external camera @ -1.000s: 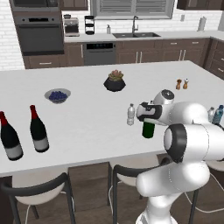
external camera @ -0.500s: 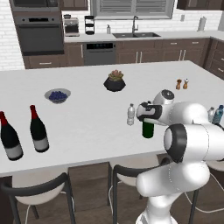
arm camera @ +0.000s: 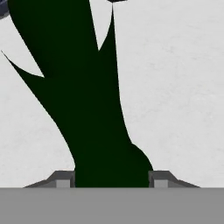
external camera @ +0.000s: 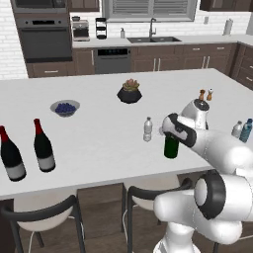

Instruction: Move the plastic bottles in the middle to the plastics group, and the glass bottles in the middle to the glass group.

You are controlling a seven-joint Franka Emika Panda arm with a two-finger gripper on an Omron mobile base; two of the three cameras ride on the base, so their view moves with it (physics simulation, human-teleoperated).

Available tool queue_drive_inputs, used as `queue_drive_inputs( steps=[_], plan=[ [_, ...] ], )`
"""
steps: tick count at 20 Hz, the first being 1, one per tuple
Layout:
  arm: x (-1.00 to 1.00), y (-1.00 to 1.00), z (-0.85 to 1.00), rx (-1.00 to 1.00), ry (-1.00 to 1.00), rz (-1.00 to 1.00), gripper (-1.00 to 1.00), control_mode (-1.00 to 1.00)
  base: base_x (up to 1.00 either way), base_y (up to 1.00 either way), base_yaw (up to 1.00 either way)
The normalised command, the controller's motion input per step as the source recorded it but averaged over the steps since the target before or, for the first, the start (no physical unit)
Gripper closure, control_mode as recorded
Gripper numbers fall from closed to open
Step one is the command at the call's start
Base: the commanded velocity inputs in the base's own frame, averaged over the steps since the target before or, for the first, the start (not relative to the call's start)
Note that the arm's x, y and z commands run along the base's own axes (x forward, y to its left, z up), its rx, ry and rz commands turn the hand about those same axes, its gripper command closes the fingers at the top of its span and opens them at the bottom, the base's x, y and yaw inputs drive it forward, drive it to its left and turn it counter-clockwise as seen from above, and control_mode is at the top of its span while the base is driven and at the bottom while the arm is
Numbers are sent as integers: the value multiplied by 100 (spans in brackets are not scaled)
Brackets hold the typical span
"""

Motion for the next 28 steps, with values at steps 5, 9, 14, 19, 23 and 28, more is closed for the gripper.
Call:
queue_drive_inputs(
  steps=[5, 9, 14, 19, 23, 28],
  plan=[
    [-62, 48, 39, 3, 0, 16, 100, -100, 0, 0, 0],
    [-28, 93, 8, 0, -2, 26, 100, -100, 0, 0, 0],
    [-3, 100, 0, 0, -2, 28, 100, -100, 0, 0, 0],
    [1, 100, 0, 0, -4, 26, 100, -100, 0, 0, 0],
    [19, 100, 0, 0, -5, 22, 100, -100, 0, 0, 0],
    [29, 100, 1, 0, -1, 20, 100, -100, 0, 0, 0]
  ],
)
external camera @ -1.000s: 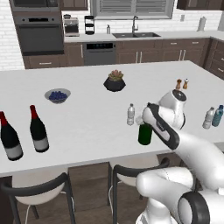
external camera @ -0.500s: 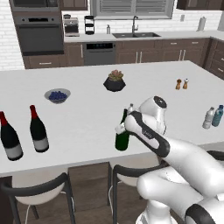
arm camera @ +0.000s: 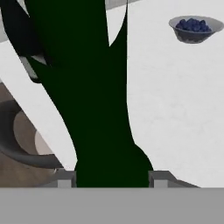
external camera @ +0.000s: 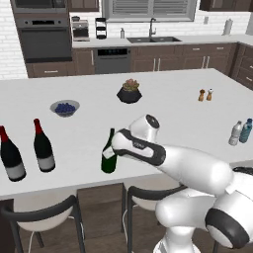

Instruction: Move the plastic bottles in the middle to the plastics group, and the glass bottles in the middle to the glass group.

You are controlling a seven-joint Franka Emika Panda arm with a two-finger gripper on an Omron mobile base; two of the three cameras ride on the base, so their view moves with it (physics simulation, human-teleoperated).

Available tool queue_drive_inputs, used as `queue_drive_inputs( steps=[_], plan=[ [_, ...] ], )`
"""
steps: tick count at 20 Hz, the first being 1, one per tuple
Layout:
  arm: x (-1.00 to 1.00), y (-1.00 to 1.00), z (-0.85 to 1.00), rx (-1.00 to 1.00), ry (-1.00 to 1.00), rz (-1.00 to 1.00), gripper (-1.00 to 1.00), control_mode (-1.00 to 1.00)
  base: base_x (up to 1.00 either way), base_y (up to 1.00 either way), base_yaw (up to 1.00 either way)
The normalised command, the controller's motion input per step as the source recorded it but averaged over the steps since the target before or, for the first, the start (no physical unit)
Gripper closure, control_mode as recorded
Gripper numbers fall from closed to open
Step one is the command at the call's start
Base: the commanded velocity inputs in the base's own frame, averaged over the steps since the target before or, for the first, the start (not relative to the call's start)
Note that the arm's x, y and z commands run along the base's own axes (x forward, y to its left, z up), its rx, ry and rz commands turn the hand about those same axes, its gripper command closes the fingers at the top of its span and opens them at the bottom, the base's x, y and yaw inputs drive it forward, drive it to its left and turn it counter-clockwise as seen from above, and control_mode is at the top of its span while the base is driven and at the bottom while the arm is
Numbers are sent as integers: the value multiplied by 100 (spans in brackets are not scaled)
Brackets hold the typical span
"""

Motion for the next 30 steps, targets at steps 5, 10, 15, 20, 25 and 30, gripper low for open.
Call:
queue_drive_inputs(
  steps=[5, 10, 15, 20, 25, 30],
  plan=[
    [39, 96, 8, 0, 0, 15, 100, -100, 0, 0, 0],
    [20, 61, 7, 0, -1, 11, 100, -100, 0, 0, 0],
    [22, 29, 0, -1, -3, 5, 100, -100, 0, 0, 0],
    [53, 18, 1, -3, 3, 0, 100, -100, 0, 0, 0],
    [55, 21, 2, -5, 15, 0, 100, -100, 0, 0, 0],
    [37, 45, 0, -6, 6, 0, 100, -100, 0, 0, 0]
  ],
)
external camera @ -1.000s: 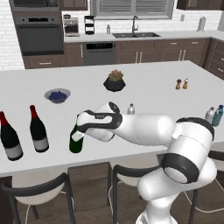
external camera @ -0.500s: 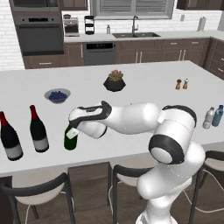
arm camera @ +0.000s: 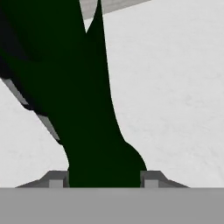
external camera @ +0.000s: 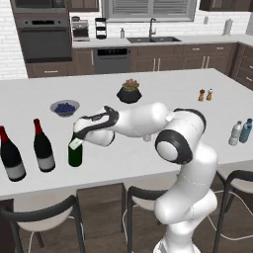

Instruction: Move the plastic bottles in the middle to the plastics group, and the glass bottles in the middle to the glass group.

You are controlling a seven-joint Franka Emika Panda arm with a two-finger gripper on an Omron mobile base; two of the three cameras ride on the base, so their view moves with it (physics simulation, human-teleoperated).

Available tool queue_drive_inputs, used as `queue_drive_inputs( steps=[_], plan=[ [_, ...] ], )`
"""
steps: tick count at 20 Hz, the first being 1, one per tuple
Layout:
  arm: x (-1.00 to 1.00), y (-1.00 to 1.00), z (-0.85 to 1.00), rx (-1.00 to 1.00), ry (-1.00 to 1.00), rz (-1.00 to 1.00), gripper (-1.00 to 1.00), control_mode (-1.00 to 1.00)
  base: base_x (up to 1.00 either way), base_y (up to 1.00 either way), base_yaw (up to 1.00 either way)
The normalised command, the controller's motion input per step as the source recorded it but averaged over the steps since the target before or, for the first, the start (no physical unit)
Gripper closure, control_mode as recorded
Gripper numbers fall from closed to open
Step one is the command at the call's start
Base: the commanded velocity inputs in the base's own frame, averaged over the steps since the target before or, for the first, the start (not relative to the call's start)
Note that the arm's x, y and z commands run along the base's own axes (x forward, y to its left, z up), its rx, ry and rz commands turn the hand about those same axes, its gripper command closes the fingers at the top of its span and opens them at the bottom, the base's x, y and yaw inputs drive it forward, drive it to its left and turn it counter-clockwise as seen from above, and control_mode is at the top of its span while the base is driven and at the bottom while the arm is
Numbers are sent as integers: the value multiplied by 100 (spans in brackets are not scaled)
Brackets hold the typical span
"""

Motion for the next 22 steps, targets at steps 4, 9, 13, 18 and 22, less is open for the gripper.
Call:
queue_drive_inputs(
  steps=[4, 9, 13, 18, 22],
  plan=[
    [20, 47, 0, -7, -1, 0, 100, -100, 0, 0, 0],
    [2, 38, -5, -9, -1, 0, 100, -100, 0, 0, 0],
    [0, 7, 0, -4, -7, 1, 100, -100, 0, 0, 0],
    [0, -3, -4, -1, -10, 1, 100, -100, 0, 0, 0],
    [0, -8, -41, 2, -11, 0, 100, -100, 0, 0, 0]
  ],
)
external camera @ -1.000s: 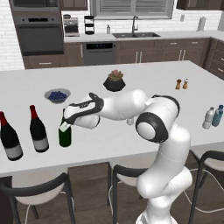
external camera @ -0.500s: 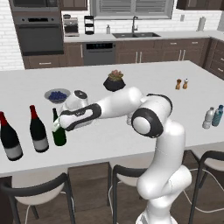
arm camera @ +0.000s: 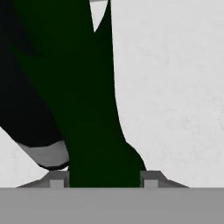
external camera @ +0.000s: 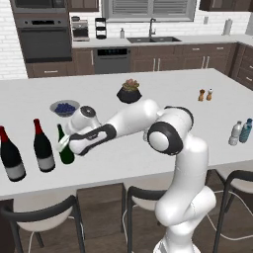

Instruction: Move the plastic bottles in the middle to the plastics group, and the glass bottles in the middle to the glass group.

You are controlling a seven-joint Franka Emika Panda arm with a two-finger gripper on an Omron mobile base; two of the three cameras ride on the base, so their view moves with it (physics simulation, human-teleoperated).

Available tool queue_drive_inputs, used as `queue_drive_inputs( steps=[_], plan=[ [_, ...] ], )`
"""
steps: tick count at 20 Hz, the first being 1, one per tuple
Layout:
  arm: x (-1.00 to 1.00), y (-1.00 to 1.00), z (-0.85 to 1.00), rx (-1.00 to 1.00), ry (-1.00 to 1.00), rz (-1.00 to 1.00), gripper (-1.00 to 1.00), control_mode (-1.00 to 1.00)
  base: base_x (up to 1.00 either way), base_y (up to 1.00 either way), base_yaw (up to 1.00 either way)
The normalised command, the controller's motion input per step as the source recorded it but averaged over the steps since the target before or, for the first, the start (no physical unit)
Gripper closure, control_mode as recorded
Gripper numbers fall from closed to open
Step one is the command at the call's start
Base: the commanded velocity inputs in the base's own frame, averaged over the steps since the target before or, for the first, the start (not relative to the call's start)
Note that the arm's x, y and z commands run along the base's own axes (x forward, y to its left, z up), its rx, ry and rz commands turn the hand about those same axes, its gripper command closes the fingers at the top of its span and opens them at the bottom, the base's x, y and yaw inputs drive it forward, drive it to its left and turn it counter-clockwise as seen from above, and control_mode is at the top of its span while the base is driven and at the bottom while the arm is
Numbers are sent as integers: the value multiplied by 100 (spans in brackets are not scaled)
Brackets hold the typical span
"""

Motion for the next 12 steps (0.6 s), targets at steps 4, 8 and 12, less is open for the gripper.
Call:
queue_drive_inputs(
  steps=[4, 8, 12],
  plan=[
    [0, -19, -58, 6, -3, 0, 100, -100, 0, 0, 0],
    [0, -7, -45, 3, 0, 0, 100, -100, 0, 0, 0],
    [0, 0, 0, 0, 1, 0, 100, -100, 0, 0, 0]
  ],
)
